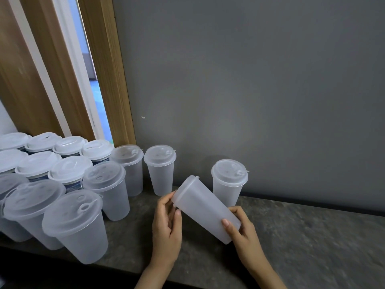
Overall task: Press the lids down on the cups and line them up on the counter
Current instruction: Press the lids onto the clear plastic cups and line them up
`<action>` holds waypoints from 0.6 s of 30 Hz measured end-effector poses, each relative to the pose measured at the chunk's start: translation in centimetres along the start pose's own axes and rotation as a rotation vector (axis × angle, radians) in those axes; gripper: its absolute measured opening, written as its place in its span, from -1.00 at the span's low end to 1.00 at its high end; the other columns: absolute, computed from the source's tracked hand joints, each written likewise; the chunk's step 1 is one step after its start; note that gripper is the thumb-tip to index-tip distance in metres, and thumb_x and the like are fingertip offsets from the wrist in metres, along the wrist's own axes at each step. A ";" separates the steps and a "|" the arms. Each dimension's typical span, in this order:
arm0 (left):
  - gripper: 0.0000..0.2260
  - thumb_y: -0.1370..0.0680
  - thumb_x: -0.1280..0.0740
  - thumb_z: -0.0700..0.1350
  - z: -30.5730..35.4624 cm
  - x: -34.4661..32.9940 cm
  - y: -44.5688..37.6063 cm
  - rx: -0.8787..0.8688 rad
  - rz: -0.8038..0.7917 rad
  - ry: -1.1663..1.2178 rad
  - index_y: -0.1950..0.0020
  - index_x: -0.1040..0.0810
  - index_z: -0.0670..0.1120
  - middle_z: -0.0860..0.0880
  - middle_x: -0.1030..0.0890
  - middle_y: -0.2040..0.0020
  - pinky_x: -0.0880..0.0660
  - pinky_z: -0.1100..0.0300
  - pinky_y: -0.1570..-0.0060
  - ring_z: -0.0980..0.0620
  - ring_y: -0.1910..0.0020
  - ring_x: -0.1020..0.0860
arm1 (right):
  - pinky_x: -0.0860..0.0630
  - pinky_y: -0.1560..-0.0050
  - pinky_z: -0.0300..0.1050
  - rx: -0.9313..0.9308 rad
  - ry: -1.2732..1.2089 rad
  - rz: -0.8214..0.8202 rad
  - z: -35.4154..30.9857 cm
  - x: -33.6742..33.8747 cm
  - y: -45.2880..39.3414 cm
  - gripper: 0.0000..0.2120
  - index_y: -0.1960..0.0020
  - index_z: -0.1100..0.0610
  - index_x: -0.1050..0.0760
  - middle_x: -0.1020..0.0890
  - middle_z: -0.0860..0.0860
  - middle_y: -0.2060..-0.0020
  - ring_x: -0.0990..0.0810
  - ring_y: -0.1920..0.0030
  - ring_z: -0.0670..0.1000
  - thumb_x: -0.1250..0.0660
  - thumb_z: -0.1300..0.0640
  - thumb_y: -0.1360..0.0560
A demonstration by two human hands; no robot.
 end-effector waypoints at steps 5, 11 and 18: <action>-0.53 -0.62 -0.22 -0.18 -0.4 -0.2 -0.3 0.028 -0.013 -0.113 -0.19 -0.37 0.47 0.26 -0.54 -0.22 -0.42 0.32 -0.18 0.25 -0.28 -0.48 | -0.55 0.16 -0.18 -0.027 -0.018 -0.004 0.3 0.0 -0.1 -0.47 -0.09 0.08 -0.53 -0.62 -0.11 0.03 -0.62 0.04 -0.06 -0.34 -0.31 -0.34; -0.80 -0.54 -0.24 -0.01 -0.5 1.4 -0.4 0.051 0.120 -0.052 -0.12 -0.45 0.26 0.21 -0.58 -0.12 -0.46 0.48 0.01 0.29 -0.15 -0.55 | -0.52 -0.08 -0.30 0.003 0.186 -0.033 0.0 -0.6 0.3 -0.31 -0.28 -0.24 -0.29 -0.49 -0.31 -0.15 -0.52 -0.16 -0.21 -0.49 -0.26 -0.23; -0.78 -0.53 -0.29 -0.02 -0.3 1.2 -0.3 0.018 0.111 0.017 -0.15 -0.47 0.19 0.28 -0.60 -0.14 -0.47 0.44 -0.07 0.28 -0.18 -0.55 | -0.53 0.03 -0.35 0.096 0.201 -0.001 -1.0 -0.2 0.4 -0.47 -0.12 -0.21 -0.44 -0.60 -0.22 -0.10 -0.59 -0.12 -0.15 -0.57 -0.15 -0.23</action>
Point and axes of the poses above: each hand's wrist, its own y-axis away from the middle knuckle, its own x-axis out of the back of the hand, z = x × y, the point moved 10 cm from there along -y, towards the middle knuckle
